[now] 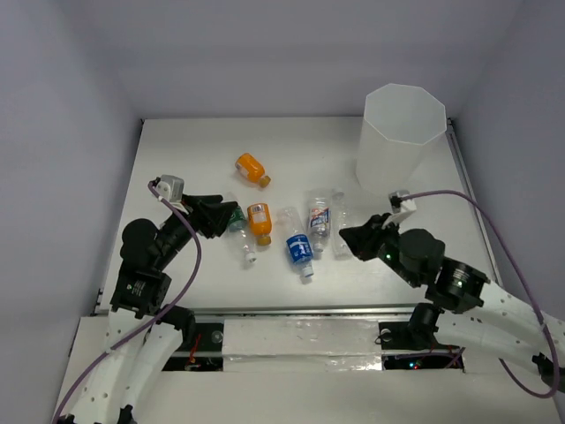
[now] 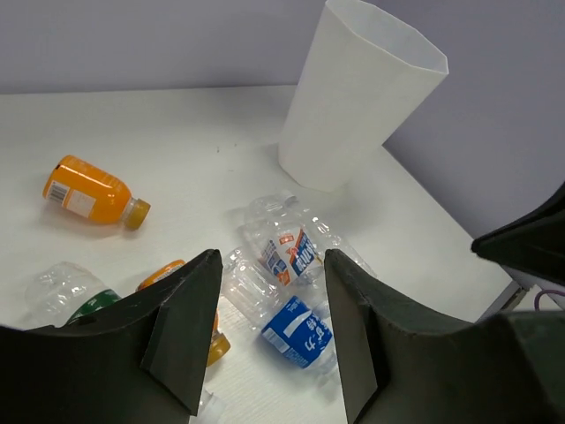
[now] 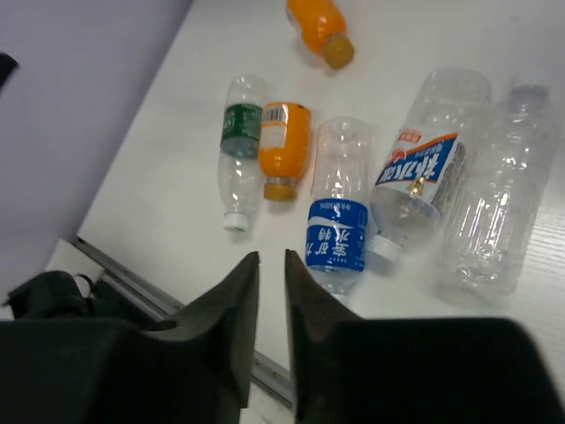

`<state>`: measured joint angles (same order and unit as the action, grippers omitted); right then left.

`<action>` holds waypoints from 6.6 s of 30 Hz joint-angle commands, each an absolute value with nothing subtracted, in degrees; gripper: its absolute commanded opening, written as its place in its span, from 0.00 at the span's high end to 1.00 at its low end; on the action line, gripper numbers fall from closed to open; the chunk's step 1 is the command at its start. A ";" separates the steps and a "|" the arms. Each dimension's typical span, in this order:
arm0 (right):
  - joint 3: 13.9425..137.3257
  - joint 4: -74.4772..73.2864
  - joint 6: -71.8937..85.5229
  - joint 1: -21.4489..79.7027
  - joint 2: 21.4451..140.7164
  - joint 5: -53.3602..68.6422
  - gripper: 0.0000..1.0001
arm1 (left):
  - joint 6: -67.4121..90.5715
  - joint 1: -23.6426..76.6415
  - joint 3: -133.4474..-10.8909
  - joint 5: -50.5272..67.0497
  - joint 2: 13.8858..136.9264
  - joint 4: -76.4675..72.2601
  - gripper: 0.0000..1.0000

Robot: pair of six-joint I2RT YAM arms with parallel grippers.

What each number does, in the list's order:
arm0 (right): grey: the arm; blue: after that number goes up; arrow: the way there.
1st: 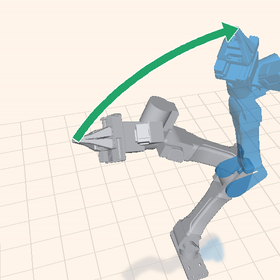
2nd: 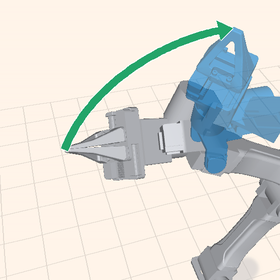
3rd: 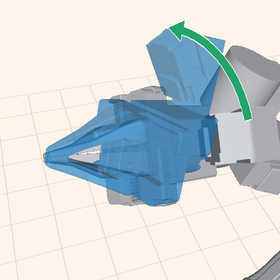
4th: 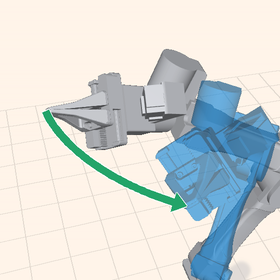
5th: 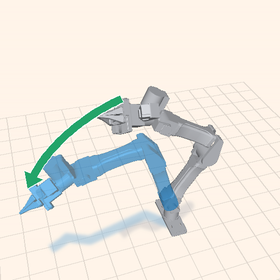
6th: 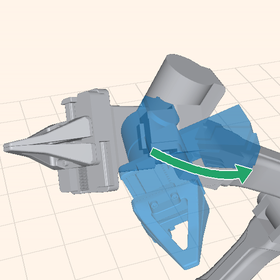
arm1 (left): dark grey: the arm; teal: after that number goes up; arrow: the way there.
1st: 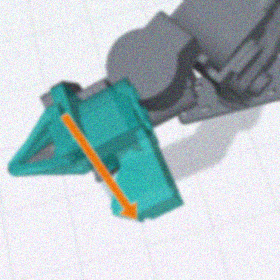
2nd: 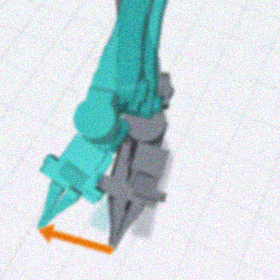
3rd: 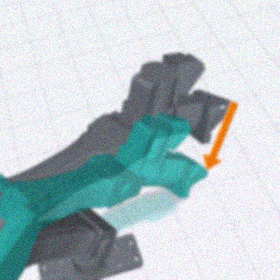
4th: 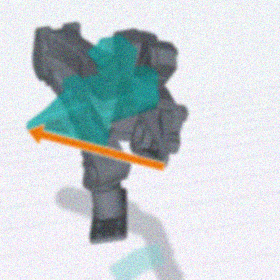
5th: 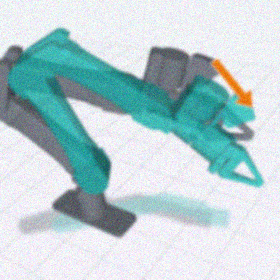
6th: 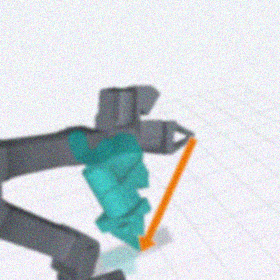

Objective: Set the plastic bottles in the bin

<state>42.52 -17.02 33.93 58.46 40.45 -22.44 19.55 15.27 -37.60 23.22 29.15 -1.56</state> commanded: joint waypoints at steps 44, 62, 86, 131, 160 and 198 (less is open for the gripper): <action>47.98 -11.78 33.75 34.45 81.38 -21.19 0.24 | 19.69 14.41 -40.52 17.67 29.00 -0.35 0.91; 47.38 -14.50 33.75 34.45 82.19 -19.16 0.47 | 23.46 14.41 -41.92 11.87 37.08 5.53 0.51; 69.85 -16.17 23.65 34.45 50.88 -14.71 0.57 | 38.32 16.78 -28.31 -0.34 43.32 5.19 0.22; 91.24 -8.26 10.72 12.83 83.24 -34.29 0.19 | 37.88 22.32 -25.49 -15.64 61.17 -11.25 0.18; 50.72 1.74 26.54 30.32 72.24 -4.66 0.00 | 36.38 22.32 -30.32 -21.27 73.30 -15.91 0.58; 49.05 0.27 29.36 32.61 74.03 -10.64 0.35 | 30.68 40.15 -69.13 -23.63 62.02 -3.16 0.66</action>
